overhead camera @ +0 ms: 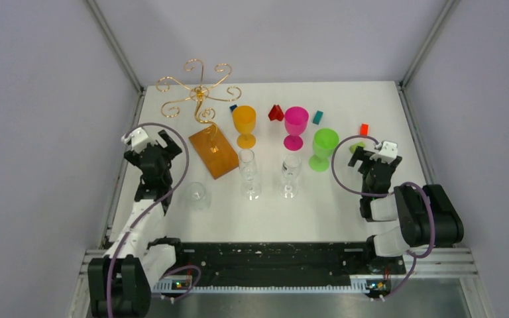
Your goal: Place the wine glass upside down on the wine glass rack
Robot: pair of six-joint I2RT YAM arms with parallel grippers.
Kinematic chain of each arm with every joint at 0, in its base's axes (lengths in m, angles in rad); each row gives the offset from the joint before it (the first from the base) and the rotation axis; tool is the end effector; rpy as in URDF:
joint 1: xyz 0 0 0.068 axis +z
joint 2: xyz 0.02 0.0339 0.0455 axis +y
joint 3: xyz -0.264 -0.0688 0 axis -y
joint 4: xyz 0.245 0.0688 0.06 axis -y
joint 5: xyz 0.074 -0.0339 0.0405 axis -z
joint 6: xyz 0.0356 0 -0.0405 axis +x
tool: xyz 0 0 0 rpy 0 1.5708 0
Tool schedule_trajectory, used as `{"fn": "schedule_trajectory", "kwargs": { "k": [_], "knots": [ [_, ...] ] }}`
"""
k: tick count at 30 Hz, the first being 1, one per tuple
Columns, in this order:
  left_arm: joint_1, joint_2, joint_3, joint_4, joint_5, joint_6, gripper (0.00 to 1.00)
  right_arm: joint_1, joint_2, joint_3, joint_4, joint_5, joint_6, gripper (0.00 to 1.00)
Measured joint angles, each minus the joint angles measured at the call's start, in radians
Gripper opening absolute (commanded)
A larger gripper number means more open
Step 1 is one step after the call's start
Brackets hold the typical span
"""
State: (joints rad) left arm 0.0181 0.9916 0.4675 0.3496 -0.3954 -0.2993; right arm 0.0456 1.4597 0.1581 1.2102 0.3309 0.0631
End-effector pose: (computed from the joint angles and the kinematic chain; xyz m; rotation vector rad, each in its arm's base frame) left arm 0.2226 0.0177 0.2452 -0.5540 1.6428 0.1381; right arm 0.2212 -0.0015 0.1458 0.2645 1.6396 -0.1924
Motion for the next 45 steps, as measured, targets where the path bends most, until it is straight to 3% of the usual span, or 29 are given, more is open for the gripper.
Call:
{"fn": "schedule_trajectory", "kwargs": {
  "k": [10,17,24,32,45],
  "knots": [
    [0.0,-0.246,0.065,-0.392,-0.113,-0.212,0.99,0.0,0.0,0.0,0.0,0.0,0.0,0.99],
    [0.0,-0.298,0.236,-0.702,-0.067,-0.285,0.99,0.0,0.0,0.0,0.0,0.0,0.0,0.99],
    [0.0,-0.285,0.332,-0.965,0.023,-0.361,0.84,0.0,0.0,0.0,0.0,0.0,0.0,0.99],
    [0.0,-0.435,0.203,-1.067,0.206,-0.46,0.64,0.0,0.0,0.0,0.0,0.0,0.0,0.99],
    [0.0,-0.472,0.19,-1.181,0.345,-0.512,0.53,0.0,0.0,0.0,0.0,0.0,0.0,0.99]
  ]
}}
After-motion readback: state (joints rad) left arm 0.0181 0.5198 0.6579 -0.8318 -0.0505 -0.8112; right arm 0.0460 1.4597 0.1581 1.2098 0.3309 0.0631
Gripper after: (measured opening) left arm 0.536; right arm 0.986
